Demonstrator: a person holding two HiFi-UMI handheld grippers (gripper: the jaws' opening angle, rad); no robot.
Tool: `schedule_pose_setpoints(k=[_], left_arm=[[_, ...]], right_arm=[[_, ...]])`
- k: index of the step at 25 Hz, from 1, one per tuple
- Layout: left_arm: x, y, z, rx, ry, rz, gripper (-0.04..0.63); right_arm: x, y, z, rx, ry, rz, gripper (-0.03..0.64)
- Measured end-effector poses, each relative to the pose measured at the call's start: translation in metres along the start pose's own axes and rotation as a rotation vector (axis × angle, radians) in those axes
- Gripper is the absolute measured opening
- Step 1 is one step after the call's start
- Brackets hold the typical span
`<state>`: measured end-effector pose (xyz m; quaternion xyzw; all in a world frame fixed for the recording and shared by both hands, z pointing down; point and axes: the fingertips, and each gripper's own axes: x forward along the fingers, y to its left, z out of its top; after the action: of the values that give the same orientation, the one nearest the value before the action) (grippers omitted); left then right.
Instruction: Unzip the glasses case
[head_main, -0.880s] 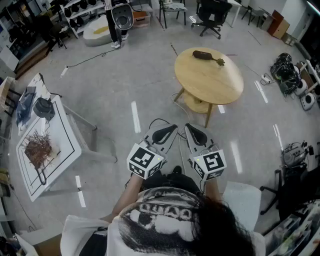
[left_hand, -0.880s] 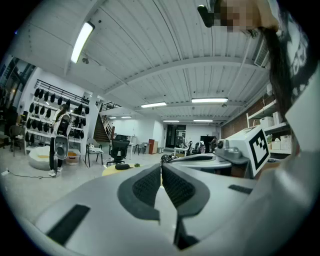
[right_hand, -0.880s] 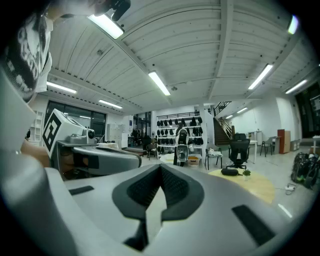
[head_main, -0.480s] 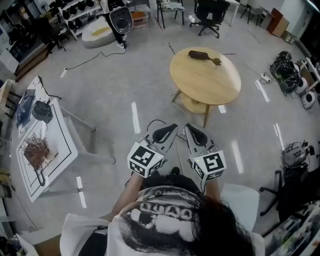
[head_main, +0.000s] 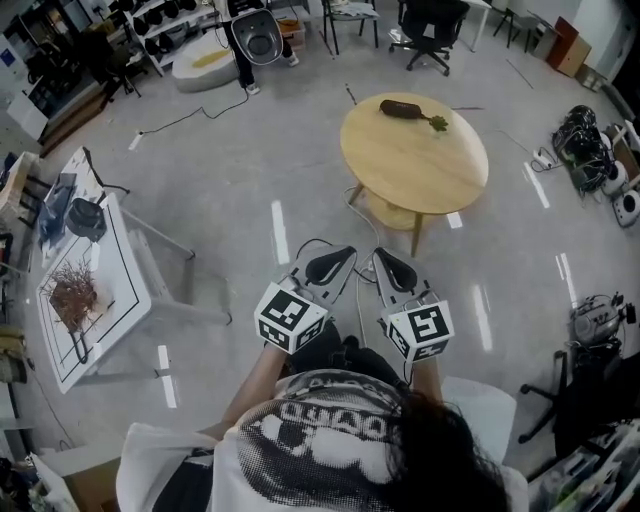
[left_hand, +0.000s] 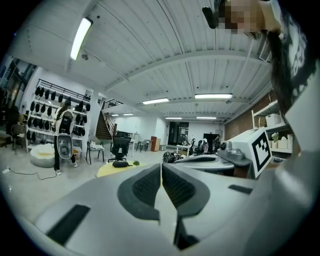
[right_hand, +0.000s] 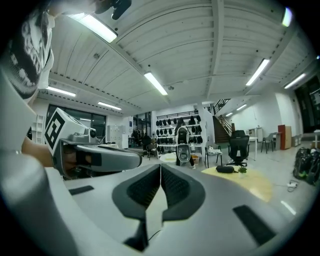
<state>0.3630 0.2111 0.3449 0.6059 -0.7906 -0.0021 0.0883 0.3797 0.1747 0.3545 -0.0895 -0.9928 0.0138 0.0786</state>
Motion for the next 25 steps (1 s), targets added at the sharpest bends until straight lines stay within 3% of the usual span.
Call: schedule_pose_setpoints(k=[12,25], left_arm=[[0.028,0.065,-0.005,-0.023,0.028,0.042,0.017],[0.11,0.241,0.034,0.009,0.021,-0.015,0.017]], right_arm=[[0.06,-0.028,-0.01,0.048,0.017,0.027,-0.003],[0.23,-0.1,0.022,0.099,0.023,-0.055,-0.003]])
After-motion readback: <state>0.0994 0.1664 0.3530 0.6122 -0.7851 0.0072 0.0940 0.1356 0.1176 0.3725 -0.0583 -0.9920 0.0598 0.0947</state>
